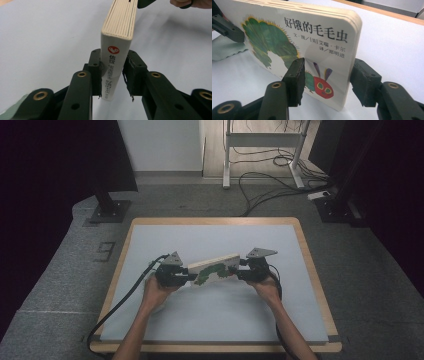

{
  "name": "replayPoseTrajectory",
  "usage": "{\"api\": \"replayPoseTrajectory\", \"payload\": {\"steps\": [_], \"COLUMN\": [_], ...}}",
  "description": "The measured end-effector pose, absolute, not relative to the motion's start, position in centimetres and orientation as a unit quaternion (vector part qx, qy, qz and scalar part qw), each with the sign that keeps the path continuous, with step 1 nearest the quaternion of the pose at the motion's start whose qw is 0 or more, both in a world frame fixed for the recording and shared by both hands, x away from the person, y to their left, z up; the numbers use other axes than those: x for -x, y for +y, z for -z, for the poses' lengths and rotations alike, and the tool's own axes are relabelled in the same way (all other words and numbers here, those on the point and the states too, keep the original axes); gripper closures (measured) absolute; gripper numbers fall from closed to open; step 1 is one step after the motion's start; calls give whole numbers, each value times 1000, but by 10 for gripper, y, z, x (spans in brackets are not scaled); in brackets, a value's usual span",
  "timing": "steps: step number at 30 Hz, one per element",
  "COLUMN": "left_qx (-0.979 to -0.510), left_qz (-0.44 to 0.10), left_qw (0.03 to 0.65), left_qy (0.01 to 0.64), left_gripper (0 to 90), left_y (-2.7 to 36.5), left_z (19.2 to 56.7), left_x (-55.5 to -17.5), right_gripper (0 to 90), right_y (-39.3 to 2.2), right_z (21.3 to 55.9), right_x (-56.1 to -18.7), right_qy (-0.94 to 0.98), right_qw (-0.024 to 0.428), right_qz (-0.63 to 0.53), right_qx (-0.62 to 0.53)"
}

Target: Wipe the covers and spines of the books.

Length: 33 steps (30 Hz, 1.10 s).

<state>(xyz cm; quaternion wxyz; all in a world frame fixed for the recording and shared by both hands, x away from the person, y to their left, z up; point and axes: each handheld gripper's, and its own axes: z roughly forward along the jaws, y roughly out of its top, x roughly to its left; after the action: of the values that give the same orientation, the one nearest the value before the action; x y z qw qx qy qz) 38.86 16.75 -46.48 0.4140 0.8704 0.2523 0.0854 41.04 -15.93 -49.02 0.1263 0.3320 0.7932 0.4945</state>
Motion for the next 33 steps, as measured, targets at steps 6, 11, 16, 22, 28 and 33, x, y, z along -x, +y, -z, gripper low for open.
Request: {"api": "replayPoseTrajectory", "payload": {"steps": [6,11,16,22,28,33], "left_qx": [-864,-854,-855,-853,-845,-845], "left_qz": [-87,-72,-77,-78,-59,-61], "left_qw": [417,435,430,430,436,426], "left_qy": [268,278,279,287,304,316], "left_gripper": [665,636,616,575,523,446], "left_y": [166,168,167,166,171,169], "left_z": [465,468,467,468,472,476], "left_x": [-381,-374,-364,-356,-348,-341], "right_gripper": [476,461,430,399,357,312], "right_y": [-161,-164,-164,-164,-164,-167], "right_z": [488,486,484,481,479,478], "right_x": [-406,-400,-393,-385,-376,-367], "right_qy": [802,806,812,821,827,828], "right_qw": [125,117,111,112,101,103], "right_qz": [-486,-482,-476,-462,-453,-446], "right_qx": [-324,-323,-319,-316,-317,-325]}}
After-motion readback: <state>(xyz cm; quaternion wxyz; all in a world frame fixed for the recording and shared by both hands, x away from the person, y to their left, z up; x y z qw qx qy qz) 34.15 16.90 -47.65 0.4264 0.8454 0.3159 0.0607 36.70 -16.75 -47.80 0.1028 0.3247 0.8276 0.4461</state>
